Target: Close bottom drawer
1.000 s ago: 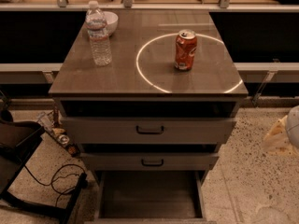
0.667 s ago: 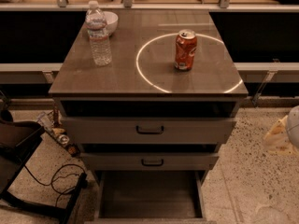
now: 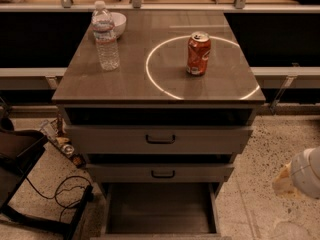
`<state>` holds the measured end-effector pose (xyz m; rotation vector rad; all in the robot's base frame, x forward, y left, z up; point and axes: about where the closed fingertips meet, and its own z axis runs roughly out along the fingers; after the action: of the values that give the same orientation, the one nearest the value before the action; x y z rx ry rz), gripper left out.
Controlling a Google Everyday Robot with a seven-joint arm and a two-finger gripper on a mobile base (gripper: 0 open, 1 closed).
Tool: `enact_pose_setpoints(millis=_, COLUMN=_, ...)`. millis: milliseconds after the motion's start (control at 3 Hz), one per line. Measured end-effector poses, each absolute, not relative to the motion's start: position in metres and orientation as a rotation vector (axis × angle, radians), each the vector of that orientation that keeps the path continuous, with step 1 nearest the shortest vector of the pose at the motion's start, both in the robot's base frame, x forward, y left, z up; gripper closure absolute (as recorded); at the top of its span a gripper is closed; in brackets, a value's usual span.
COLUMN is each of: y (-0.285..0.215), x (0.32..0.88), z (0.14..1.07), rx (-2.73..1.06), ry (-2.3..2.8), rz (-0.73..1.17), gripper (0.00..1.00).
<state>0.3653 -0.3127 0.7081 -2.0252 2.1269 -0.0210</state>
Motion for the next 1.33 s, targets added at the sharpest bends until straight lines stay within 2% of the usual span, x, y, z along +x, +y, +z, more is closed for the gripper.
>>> enact_pose_setpoints(millis=333, y=-0.31, x=0.35, z=0.628, rx=-2.039, ry=2.175, rz=0.066, gripper=1.0)
enact_pose_setpoints(millis=1000, y=-0.277, x=0.34, z=0.559, rx=-2.027, ry=2.133, rz=0.196, gripper=1.0)
enact_pose_setpoints(millis=1333, y=-0.275, x=0.341, z=0.556, rx=-2.028, ry=2.134, rz=0.191, gripper=1.0)
